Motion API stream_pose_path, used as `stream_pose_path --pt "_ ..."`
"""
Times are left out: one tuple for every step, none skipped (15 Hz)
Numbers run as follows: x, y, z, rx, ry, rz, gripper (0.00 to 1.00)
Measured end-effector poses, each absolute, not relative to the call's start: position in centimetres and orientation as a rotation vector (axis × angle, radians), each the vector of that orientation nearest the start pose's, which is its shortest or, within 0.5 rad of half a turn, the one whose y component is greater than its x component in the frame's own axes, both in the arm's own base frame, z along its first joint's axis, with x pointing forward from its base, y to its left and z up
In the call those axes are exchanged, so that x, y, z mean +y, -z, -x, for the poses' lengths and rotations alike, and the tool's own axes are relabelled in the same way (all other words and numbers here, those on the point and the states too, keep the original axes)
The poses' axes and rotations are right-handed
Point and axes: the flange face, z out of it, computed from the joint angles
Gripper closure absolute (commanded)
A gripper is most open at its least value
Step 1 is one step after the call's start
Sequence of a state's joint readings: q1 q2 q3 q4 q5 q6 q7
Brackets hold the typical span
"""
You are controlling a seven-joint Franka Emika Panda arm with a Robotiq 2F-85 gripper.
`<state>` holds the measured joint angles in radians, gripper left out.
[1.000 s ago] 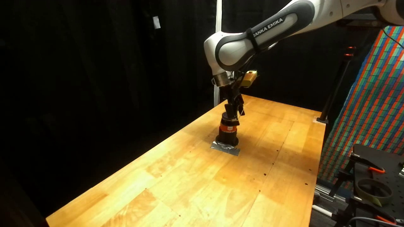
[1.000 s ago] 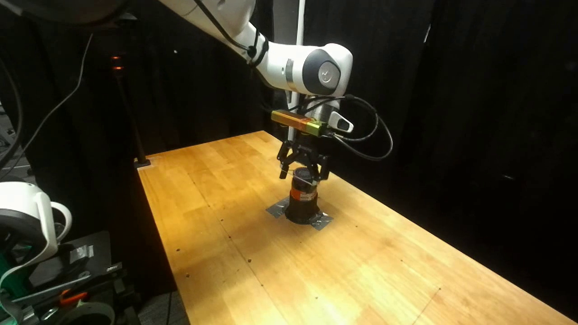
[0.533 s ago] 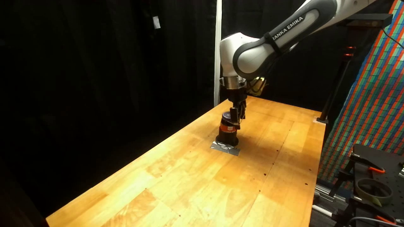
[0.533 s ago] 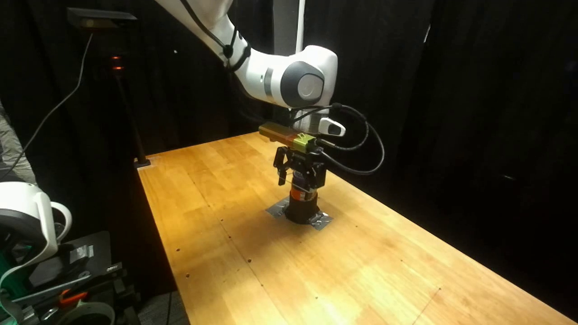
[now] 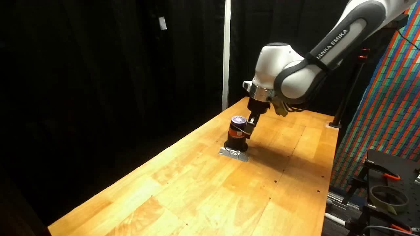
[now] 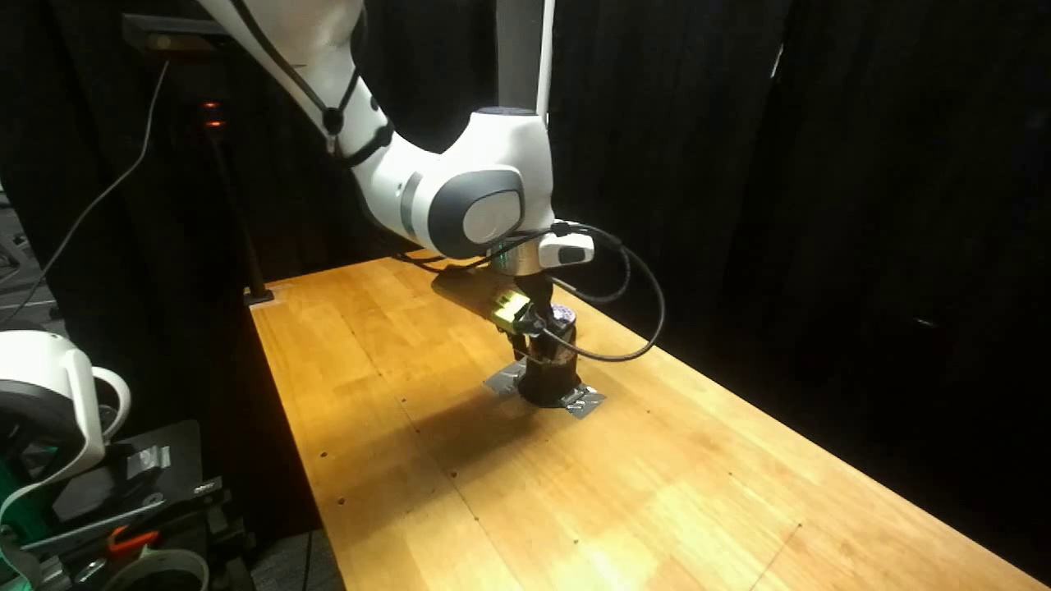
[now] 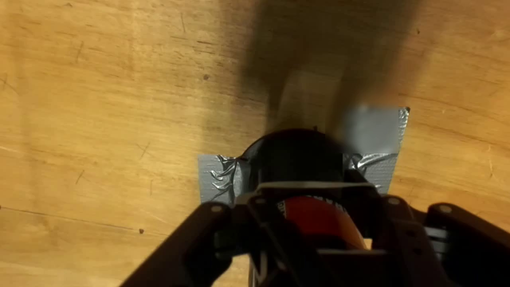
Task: Put the elastic around the bottle on the table
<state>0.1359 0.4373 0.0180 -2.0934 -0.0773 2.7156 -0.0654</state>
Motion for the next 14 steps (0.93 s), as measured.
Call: stream_pose_path --pt "9.2 -22.8 -58.5 -0.448 0.374 3.11 0.84" --pt "8.9 -22.7 -57.4 -0.45 0.452 3.1 0.87" --pt "8.5 -22.7 -56.2 -0.451 0.529 3.09 0.89" --pt "8.1 -22.6 -55.0 -0.447 0.604 3.081 0.9" --pt "7.5 -22.5 -53.9 -0.437 0.676 3.072 0.88" --pt "6.9 -22.3 -52.7 -0.429 0.743 3.063 0.85" --pt "6.3 -22.2 -51.7 -0.423 0.805 3.054 0.86" --pt "5.9 -22.1 -50.8 -0.424 0.864 3.044 0.84" --pt "5.7 -21.9 -49.9 -0.417 0.923 3.031 0.85" --pt "5.7 -21.8 -49.0 -0.411 0.983 3.014 0.84" --pt "5.9 -21.6 -48.1 -0.405 1.041 2.994 0.85" --pt "6.4 -21.4 -47.1 -0.405 1.096 2.97 0.84" --pt "6.9 -21.1 -46.2 -0.406 1.152 2.944 0.85" --pt "7.6 -20.7 -45.2 -0.414 1.2 2.917 0.85"
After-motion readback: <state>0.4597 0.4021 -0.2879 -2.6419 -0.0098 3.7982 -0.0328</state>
